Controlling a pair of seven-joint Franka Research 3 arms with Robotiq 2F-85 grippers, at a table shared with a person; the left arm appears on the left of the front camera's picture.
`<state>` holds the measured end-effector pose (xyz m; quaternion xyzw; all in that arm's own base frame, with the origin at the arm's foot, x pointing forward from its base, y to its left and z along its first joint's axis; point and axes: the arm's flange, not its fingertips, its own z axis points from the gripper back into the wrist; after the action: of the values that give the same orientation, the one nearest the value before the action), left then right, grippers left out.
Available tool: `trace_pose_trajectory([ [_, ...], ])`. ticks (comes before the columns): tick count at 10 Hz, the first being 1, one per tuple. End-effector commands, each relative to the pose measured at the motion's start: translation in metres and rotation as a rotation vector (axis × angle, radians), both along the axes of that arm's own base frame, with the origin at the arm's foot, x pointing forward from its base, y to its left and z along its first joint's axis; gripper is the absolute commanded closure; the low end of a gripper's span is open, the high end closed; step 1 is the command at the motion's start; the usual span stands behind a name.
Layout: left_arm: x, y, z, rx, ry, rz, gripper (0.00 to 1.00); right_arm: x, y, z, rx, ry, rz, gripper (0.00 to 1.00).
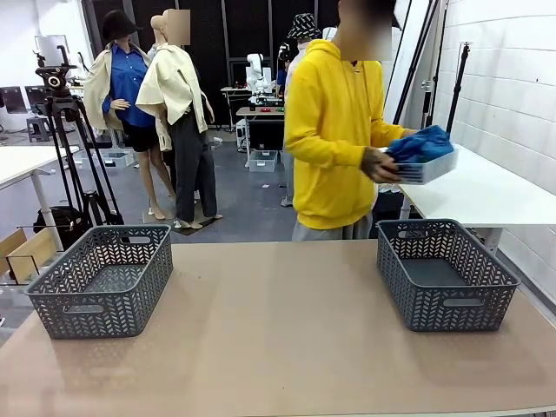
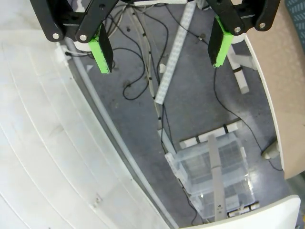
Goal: Sort the tops and bottoms.
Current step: Lift clothes from the center of the table with your left hand.
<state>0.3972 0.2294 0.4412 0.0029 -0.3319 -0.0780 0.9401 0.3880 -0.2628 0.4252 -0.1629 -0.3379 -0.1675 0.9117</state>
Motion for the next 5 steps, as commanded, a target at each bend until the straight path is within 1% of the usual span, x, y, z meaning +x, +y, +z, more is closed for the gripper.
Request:
trace_pose_trajectory([
  [1, 0.0003, 0.0027, -0.0032, -0.008, -0.001, -0.001, 0.0, -0.0012, -0.0012, -0.0007, -0.003, 0.012, 0.006, 0.0],
  [5, 0.0003, 0.0027, -0.0032, -0.008, -0.001, -0.001, 0.0, -0.0012, -0.0012, -0.0007, -0.003, 0.012, 0.006, 0.0],
])
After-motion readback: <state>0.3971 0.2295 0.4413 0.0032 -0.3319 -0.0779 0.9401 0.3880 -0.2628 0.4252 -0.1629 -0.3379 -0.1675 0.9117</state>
